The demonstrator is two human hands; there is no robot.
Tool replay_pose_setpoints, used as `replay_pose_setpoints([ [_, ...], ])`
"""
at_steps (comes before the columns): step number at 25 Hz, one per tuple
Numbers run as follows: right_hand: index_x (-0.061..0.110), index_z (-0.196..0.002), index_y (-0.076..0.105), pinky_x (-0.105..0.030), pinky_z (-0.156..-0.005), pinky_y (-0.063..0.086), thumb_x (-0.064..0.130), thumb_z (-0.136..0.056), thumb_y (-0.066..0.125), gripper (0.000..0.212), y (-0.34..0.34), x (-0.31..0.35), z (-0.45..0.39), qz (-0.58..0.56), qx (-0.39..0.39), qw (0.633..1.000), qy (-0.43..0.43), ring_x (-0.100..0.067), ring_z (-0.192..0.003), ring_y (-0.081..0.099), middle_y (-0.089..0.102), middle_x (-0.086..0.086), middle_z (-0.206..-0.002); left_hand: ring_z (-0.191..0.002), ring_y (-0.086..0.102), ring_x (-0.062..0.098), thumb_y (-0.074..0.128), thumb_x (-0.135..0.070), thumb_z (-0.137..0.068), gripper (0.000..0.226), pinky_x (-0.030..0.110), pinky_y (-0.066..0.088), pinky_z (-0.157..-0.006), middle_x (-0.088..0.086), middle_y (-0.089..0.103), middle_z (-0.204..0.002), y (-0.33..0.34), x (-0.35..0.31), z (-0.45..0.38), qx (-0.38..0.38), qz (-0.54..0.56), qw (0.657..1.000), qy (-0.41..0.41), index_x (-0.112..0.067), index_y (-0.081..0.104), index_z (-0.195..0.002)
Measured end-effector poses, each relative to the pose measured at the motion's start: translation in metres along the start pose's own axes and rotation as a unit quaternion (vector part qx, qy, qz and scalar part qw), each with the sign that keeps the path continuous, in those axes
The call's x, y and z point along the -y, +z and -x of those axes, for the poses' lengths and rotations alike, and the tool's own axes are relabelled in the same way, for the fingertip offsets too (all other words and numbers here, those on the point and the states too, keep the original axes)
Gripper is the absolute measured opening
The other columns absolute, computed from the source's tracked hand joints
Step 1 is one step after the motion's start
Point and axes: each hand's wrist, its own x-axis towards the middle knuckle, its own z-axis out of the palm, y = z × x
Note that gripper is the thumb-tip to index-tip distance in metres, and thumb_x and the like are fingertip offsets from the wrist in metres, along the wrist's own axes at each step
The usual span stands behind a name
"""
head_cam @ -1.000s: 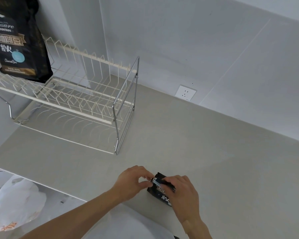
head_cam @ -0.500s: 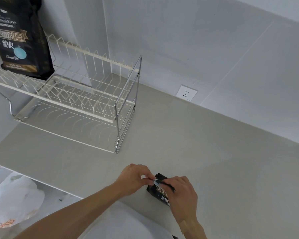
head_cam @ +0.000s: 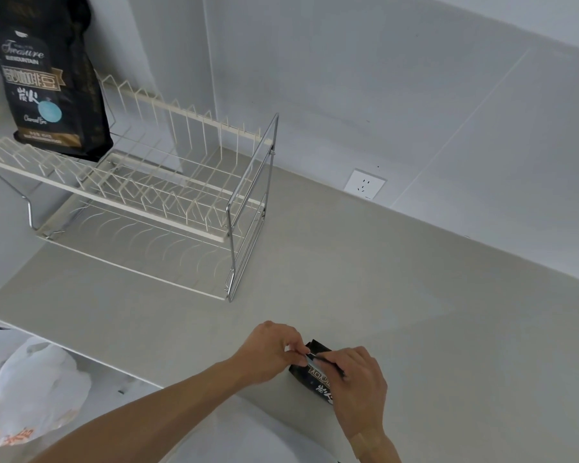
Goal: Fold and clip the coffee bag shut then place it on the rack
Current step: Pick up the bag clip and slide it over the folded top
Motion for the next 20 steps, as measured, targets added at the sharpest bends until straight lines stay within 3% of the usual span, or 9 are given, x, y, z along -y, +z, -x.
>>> replay_pose_setpoints([
  [3, 0.032, -0.068, 0.074, -0.019, -0.064, 0.035, 0.036, -0.07, 0.073, 0.005, 0.003, 0.001, 0.001, 0.009, -0.016, 1.0, -0.023, -0.002, -0.071, 0.052, 0.067, 0.018, -0.063, -0.074, 0.055, 0.005, 0.079, -0.023, -0.076, 0.008, 0.014, 0.038, -0.069, -0.007, 0.071, -0.082, 0.001, 0.001, 0.002, 0.004, -0.001, 1.0, -0.004, -0.019, 0.076, -0.082],
  [7, 0.033, -0.073, 0.073, -0.02, -0.065, 0.036, 0.046, -0.076, 0.064, 0.016, 0.001, 0.005, 0.001, 0.059, 0.014, 0.996, -0.068, -0.007, -0.069, 0.057, 0.068, 0.019, -0.066, -0.08, 0.053, 0.002, 0.073, -0.034, -0.081, 0.012, 0.02, 0.042, -0.075, -0.008, 0.071, -0.092, -0.006, 0.004, 0.001, 0.03, -0.094, 0.994, 0.036, -0.026, 0.071, -0.089],
  [9, 0.036, -0.083, 0.073, -0.021, -0.067, 0.041, 0.046, -0.071, 0.073, 0.015, -0.012, -0.007, 0.002, 0.081, 0.027, 0.995, -0.053, -0.009, -0.074, 0.06, 0.069, 0.021, -0.074, -0.093, 0.051, 0.002, 0.071, -0.041, -0.081, 0.019, 0.025, 0.044, -0.082, -0.014, 0.065, -0.103, -0.01, -0.008, -0.007, 0.07, -0.157, 0.982, 0.079, -0.032, 0.067, -0.098],
  [11, 0.038, -0.091, 0.071, -0.028, -0.067, 0.048, 0.04, -0.064, 0.082, 0.029, -0.019, -0.017, 0.007, 0.077, 0.07, 0.994, -0.037, -0.011, -0.082, 0.06, 0.069, 0.023, -0.084, -0.104, 0.048, 0.001, 0.07, -0.047, -0.079, 0.032, 0.025, 0.046, -0.084, -0.016, 0.058, -0.112, -0.017, -0.01, -0.007, 0.054, -0.178, 0.976, 0.109, -0.038, 0.063, -0.109],
  [15, 0.053, -0.083, 0.063, -0.017, -0.078, 0.043, 0.03, -0.067, 0.082, 0.034, -0.041, -0.054, 0.029, -0.078, 0.056, 0.99, 0.101, -0.003, -0.095, 0.054, 0.063, 0.03, -0.095, -0.104, 0.049, 0.008, 0.066, -0.046, -0.082, 0.032, 0.026, 0.044, -0.083, -0.011, 0.06, -0.113, -0.007, -0.039, -0.02, 0.084, -0.231, 0.943, 0.225, -0.035, 0.064, -0.112],
  [18, 0.051, -0.084, 0.069, -0.016, -0.084, 0.043, 0.03, -0.066, 0.084, 0.032, -0.034, -0.06, 0.04, -0.166, 0.036, 0.975, 0.139, -0.001, -0.102, 0.054, 0.067, 0.026, -0.099, -0.1, 0.052, 0.016, 0.062, -0.044, -0.086, 0.029, 0.031, 0.042, -0.081, -0.006, 0.064, -0.108, 0.014, -0.058, -0.026, 0.126, -0.285, 0.905, 0.289, -0.031, 0.067, -0.111],
  [20, 0.049, -0.089, 0.072, -0.014, -0.088, 0.044, 0.031, -0.065, 0.085, 0.032, -0.025, -0.058, 0.041, -0.221, 0.021, 0.963, 0.155, 0.002, -0.105, 0.054, 0.066, 0.03, -0.106, -0.098, 0.054, 0.017, 0.06, -0.041, -0.088, 0.025, 0.031, 0.041, -0.08, -0.006, 0.066, -0.104, 0.026, -0.064, -0.028, 0.13, -0.282, 0.901, 0.303, -0.03, 0.068, -0.109],
])
